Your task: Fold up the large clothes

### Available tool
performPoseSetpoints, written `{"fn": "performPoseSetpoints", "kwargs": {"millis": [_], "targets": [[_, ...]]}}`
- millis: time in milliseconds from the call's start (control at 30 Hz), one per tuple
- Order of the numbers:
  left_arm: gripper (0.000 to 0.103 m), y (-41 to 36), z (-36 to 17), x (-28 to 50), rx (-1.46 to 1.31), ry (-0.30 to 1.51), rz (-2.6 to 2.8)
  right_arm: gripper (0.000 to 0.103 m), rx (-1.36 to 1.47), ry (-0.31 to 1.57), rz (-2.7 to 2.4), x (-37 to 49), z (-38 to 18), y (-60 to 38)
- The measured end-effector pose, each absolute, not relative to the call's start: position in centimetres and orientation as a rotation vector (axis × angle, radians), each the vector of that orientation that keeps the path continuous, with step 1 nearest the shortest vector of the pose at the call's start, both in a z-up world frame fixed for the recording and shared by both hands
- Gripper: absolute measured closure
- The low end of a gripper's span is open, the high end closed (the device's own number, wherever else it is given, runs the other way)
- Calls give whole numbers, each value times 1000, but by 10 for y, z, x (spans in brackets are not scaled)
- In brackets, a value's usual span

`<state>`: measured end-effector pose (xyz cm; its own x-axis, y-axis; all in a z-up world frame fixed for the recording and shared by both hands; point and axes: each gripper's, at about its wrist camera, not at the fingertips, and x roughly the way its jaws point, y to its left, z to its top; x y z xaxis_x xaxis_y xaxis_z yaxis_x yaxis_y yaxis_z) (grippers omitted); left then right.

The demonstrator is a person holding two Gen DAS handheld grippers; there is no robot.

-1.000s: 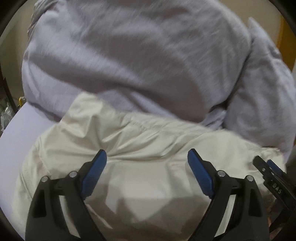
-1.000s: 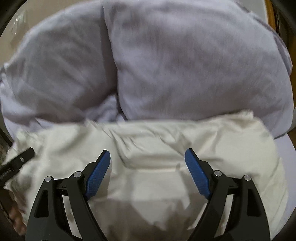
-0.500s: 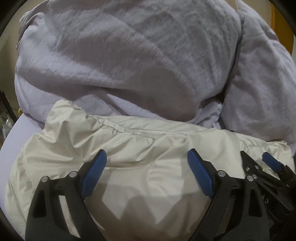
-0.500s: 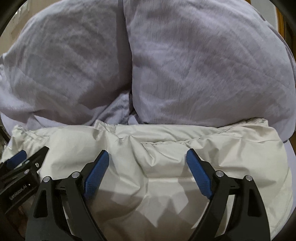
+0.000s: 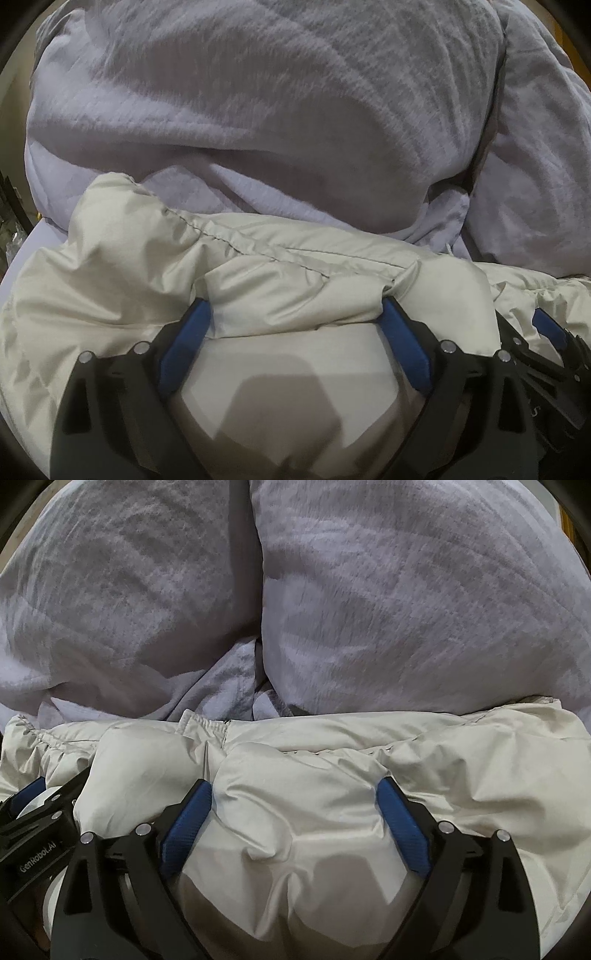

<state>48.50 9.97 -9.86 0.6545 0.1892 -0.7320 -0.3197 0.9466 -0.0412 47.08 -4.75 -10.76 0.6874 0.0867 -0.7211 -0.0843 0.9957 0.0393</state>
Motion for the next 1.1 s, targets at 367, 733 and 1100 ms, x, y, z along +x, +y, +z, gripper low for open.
{"fn": "performPoseSetpoints", "kwargs": {"millis": [367,733,1100], "targets": [[6,103,-109,483,-175,810,285,7,20,808,89,467,-116,-56],[3,103,-110,484,-202,807,267,2,79,815,121,473,-121,-69],[2,105,-110,484,-205,805,264,2,86,813,126,473,-120,-70]]}}
